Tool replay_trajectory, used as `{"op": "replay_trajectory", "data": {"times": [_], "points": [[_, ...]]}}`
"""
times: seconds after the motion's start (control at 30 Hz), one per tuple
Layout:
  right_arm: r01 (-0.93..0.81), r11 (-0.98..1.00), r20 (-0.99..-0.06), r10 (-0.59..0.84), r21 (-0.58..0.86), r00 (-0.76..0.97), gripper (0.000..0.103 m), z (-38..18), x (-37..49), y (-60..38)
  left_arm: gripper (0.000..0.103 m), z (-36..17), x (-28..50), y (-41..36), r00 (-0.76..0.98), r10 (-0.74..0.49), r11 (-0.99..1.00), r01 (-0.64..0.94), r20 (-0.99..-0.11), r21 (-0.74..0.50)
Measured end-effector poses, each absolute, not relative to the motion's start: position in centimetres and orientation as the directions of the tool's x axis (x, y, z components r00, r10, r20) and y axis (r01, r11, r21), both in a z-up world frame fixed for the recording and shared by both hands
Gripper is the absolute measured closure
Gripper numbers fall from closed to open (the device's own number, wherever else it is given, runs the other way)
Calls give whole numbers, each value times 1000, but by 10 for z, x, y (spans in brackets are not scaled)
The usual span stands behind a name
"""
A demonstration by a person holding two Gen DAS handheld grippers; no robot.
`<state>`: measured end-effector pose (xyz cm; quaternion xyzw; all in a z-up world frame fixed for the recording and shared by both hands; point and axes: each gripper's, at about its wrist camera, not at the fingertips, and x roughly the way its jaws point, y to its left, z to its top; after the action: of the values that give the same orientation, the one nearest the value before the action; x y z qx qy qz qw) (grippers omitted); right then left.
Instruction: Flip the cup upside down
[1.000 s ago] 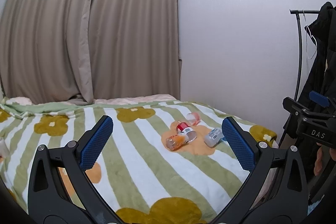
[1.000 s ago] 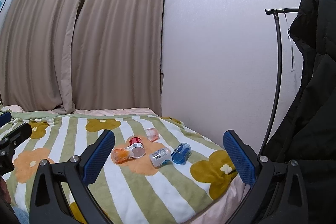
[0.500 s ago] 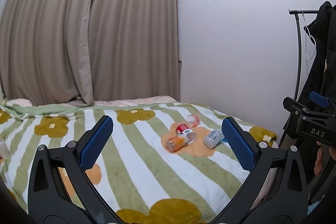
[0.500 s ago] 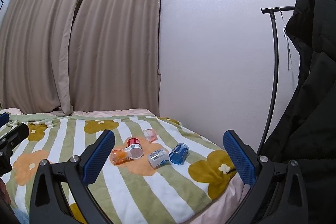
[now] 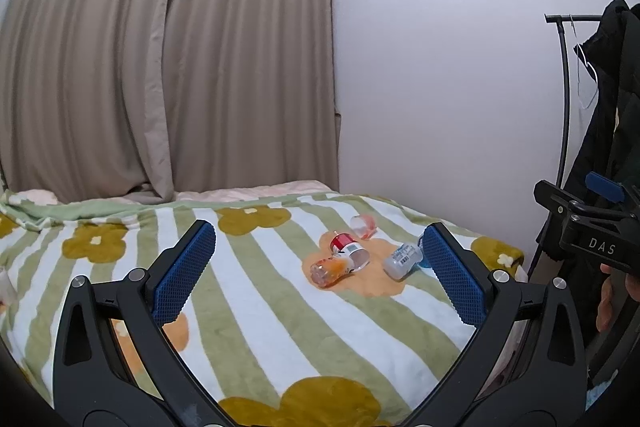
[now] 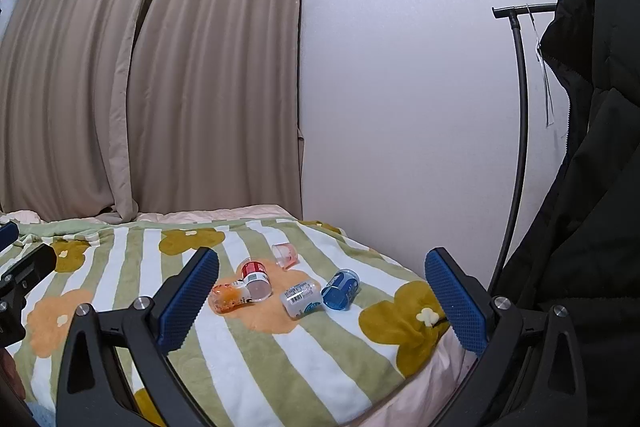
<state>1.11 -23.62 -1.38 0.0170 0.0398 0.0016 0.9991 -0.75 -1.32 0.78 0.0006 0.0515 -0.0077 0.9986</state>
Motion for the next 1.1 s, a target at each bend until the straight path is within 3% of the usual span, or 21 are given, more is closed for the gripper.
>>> {"op": "replay_trajectory", "data": {"times": [1.1], "points": [[4,999,-87,1,50,996,0,-15,11,-238,0,2,-7,-15,993,-14,1000,13,-114,-7]]}}
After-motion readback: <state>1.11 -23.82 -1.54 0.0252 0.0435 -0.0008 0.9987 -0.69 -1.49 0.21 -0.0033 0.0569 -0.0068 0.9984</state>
